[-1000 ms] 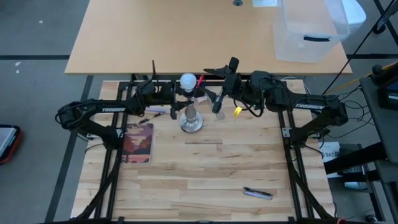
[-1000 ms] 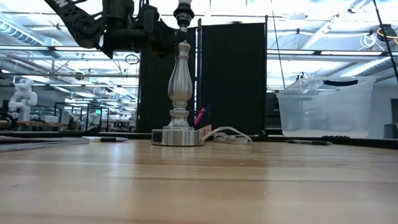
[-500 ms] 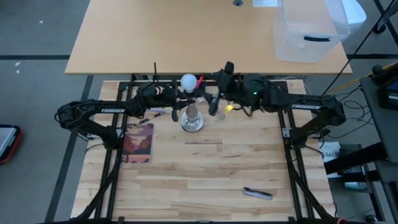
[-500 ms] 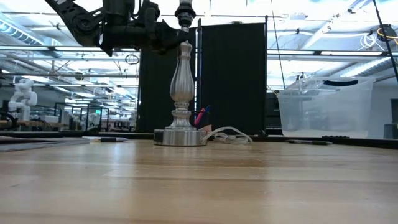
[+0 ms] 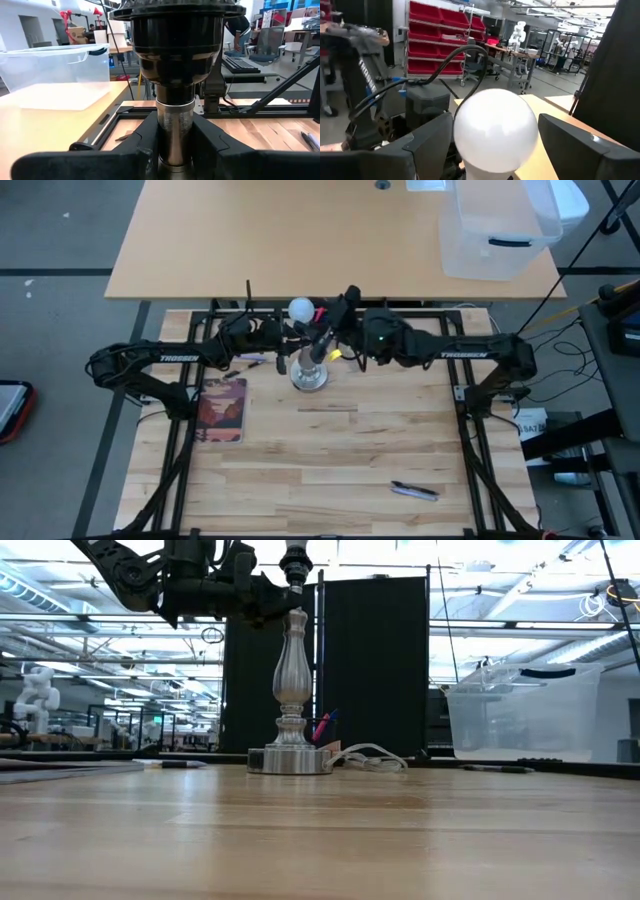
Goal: Screw lightbulb
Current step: Remove the lightbulb from the desk lamp
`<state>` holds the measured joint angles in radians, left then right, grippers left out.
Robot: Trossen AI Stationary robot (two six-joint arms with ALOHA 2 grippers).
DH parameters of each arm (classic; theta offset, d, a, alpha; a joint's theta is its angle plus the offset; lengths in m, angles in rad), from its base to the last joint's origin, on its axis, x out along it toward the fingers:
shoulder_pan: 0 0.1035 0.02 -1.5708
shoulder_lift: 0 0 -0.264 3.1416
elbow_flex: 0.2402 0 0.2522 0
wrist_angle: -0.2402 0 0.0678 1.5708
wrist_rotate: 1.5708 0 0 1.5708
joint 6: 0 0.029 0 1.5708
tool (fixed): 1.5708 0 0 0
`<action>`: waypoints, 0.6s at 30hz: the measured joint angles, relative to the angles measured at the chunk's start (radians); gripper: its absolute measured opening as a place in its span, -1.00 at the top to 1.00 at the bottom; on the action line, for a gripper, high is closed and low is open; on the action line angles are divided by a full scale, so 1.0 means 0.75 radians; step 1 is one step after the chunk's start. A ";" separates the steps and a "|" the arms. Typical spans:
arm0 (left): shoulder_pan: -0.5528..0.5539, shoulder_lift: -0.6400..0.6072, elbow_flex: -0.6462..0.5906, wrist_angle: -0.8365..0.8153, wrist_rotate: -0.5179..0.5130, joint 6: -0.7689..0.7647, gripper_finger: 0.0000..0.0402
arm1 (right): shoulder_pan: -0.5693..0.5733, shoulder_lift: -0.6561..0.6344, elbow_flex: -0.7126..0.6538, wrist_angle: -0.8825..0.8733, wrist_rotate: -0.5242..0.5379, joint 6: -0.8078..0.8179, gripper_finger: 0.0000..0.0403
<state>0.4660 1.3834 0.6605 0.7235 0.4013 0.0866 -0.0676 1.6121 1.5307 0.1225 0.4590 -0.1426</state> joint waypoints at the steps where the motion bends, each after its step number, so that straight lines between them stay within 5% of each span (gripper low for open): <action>1: 0.000 0.000 -0.001 0.000 -0.001 0.000 0.63 | -0.002 0.013 0.000 0.024 0.013 0.003 -0.45; 18: 0.000 0.003 -0.003 0.001 -0.002 -0.008 0.63 | -0.032 0.156 -0.001 0.250 0.088 0.026 -0.49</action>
<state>0.4660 1.3853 0.6582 0.7238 0.3998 0.0803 -0.0917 1.7292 1.5303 0.3098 0.5253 -0.1230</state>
